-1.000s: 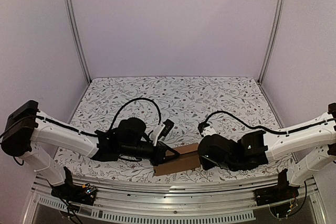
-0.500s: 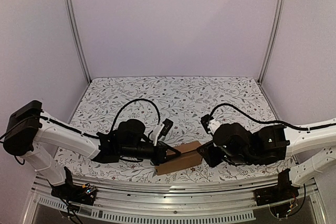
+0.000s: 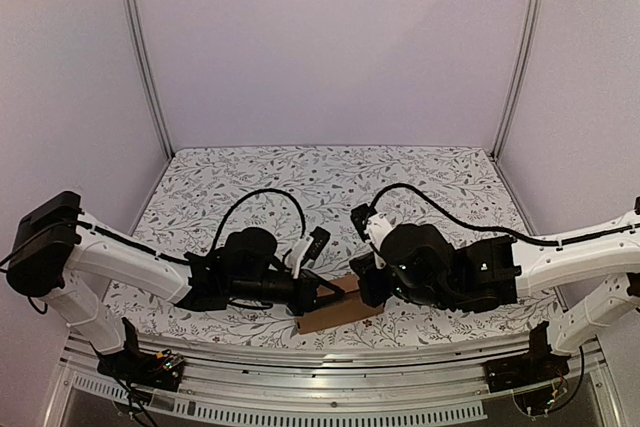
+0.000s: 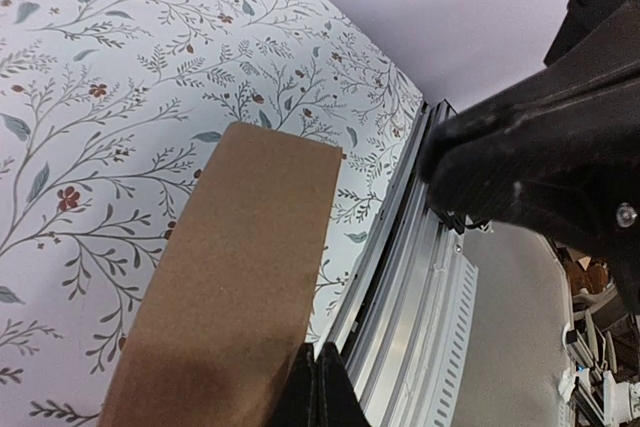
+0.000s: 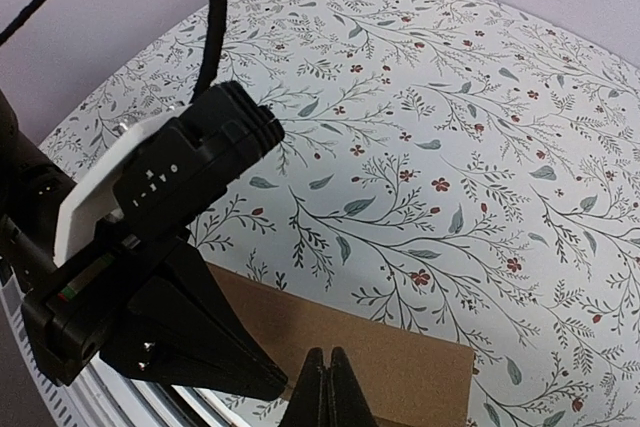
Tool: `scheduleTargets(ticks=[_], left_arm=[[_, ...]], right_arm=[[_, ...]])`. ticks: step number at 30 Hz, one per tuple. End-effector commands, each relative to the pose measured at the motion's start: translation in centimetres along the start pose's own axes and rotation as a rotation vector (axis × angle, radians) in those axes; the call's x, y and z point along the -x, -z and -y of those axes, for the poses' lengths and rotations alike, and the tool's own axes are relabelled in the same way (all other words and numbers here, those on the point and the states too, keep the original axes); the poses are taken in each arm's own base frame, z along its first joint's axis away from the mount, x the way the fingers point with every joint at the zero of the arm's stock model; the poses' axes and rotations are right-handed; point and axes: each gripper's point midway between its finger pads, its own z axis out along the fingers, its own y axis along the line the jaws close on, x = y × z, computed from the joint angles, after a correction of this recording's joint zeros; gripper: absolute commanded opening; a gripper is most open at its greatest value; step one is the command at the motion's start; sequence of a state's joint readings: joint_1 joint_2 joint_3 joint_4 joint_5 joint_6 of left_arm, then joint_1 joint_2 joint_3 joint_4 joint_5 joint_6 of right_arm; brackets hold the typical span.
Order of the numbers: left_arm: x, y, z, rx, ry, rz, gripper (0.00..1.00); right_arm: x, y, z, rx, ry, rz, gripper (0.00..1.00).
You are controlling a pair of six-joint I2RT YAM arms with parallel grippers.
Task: Fold the paper box
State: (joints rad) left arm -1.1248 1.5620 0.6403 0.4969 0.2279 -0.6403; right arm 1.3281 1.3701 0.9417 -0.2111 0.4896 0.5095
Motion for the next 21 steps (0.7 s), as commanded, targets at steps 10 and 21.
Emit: scheduleTargets(ticks=[10, 21], left_arm=[[-4.3, -0.8, -2.3, 0.075, 0.043, -0.165, 0.0], [-0.1, 1.4, -3.0, 0.248, -0.003, -0.081, 0.0]], right_arm=[[-10.7, -6.0, 1.3, -0.009, 0.03, -0.111, 0.0], [-8.7, -4.8, 0.6, 0.012, 0.036, -0.07, 0.0]])
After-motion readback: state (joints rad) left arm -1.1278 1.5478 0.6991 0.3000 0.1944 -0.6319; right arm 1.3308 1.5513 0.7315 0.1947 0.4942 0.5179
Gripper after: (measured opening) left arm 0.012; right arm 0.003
